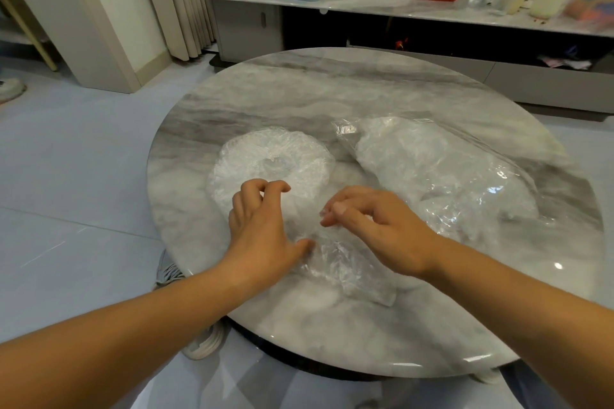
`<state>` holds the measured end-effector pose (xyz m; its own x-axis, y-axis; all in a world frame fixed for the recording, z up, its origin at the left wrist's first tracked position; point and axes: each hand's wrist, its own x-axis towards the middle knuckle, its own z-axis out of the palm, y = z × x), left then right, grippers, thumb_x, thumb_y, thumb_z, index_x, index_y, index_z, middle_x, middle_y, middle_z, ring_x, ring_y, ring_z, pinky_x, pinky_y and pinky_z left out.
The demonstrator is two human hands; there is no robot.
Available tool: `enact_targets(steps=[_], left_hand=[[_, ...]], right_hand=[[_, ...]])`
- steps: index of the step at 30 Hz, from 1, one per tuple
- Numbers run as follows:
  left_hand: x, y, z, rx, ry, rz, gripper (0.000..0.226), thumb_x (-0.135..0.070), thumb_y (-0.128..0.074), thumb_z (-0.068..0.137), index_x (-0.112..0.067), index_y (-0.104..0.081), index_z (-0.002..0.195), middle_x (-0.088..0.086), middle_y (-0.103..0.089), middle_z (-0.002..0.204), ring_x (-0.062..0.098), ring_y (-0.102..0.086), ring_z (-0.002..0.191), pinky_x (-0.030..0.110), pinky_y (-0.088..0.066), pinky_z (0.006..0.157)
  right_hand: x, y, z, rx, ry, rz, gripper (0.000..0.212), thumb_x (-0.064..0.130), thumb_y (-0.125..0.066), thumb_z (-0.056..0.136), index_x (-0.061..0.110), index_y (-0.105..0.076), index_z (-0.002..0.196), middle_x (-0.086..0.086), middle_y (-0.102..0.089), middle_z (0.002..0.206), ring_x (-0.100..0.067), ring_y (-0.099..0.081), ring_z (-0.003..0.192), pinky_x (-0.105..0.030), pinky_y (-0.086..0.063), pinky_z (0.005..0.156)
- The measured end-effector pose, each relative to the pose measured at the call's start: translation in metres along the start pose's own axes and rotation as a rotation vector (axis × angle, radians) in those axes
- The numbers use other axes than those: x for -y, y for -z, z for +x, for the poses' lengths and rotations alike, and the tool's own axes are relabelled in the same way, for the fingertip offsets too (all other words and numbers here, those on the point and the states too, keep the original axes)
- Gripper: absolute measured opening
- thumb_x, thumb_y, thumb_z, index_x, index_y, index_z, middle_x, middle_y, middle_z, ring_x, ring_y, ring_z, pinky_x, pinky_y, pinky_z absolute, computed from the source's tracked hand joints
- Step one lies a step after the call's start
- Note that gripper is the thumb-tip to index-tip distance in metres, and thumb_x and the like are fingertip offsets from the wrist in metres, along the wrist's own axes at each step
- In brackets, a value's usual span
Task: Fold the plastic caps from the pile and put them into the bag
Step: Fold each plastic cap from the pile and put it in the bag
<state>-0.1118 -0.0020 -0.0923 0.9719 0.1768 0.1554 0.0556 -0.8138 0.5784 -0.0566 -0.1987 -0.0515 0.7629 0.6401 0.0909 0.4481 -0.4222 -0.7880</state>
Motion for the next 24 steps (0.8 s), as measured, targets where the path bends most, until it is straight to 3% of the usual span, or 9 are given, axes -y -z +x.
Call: enact_targets(steps=[4,8,13,16,20,24], left_hand=[[0.002,0.017,-0.001,0.188,-0.056,-0.076,0.092,-0.056,-0.087,0.064,-0.042,-0.036,0.139,-0.016,-0.021,0.131,0.009,-0.022,0.126,0.025,-0.022,0.107],[0.010,0.039,-0.001,0.479,-0.134,0.025,0.095,-0.066,-0.085,0.058,-0.048,-0.039,0.139,-0.021,-0.028,0.133,0.003,-0.026,0.127,0.026,-0.025,0.111],[0.000,0.040,0.001,0.480,-0.091,0.134,0.096,-0.095,-0.051,0.057,-0.041,-0.045,0.136,-0.020,-0.043,0.129,0.006,-0.040,0.124,0.029,-0.035,0.109],[-0.008,0.032,0.005,0.412,-0.006,0.121,0.078,-0.083,-0.062,0.069,-0.032,-0.053,0.128,-0.017,-0.054,0.119,0.005,-0.053,0.109,0.024,-0.045,0.092],[-0.012,0.024,0.010,0.426,0.122,0.086,0.045,-0.062,-0.076,0.074,-0.025,-0.065,0.097,-0.012,-0.065,0.090,0.004,-0.061,0.082,0.025,-0.052,0.075],[-0.009,0.025,0.013,0.432,0.249,-0.099,0.036,-0.044,-0.083,0.077,-0.014,-0.063,0.079,-0.001,-0.065,0.068,0.011,-0.062,0.059,0.027,-0.050,0.056]], right_hand=[[0.002,-0.004,-0.031,0.131,0.177,-0.257,0.046,0.046,-0.041,0.100,0.020,-0.078,0.105,0.009,-0.071,0.112,-0.003,-0.060,0.108,-0.025,-0.046,0.096],[-0.004,-0.015,-0.052,0.221,0.254,-0.442,0.042,0.047,-0.045,0.101,0.019,-0.075,0.111,0.006,-0.071,0.116,-0.012,-0.062,0.105,-0.031,-0.047,0.094],[-0.008,-0.021,-0.070,0.289,0.222,-0.533,0.045,0.054,-0.043,0.102,0.026,-0.059,0.133,0.014,-0.059,0.132,-0.008,-0.051,0.117,-0.032,-0.041,0.101],[-0.007,-0.020,-0.075,0.311,0.187,-0.569,0.053,0.058,-0.037,0.102,0.028,-0.049,0.144,0.016,-0.053,0.140,-0.006,-0.046,0.123,-0.030,-0.038,0.103],[-0.005,-0.023,-0.077,0.332,0.146,-0.624,0.061,0.061,-0.027,0.102,0.029,-0.036,0.153,0.015,-0.048,0.137,-0.008,-0.043,0.122,-0.030,-0.034,0.104],[-0.003,-0.023,-0.078,0.321,0.121,-0.665,0.059,0.062,-0.023,0.102,0.029,-0.042,0.147,0.010,-0.044,0.137,-0.013,-0.042,0.120,-0.033,-0.034,0.104]])
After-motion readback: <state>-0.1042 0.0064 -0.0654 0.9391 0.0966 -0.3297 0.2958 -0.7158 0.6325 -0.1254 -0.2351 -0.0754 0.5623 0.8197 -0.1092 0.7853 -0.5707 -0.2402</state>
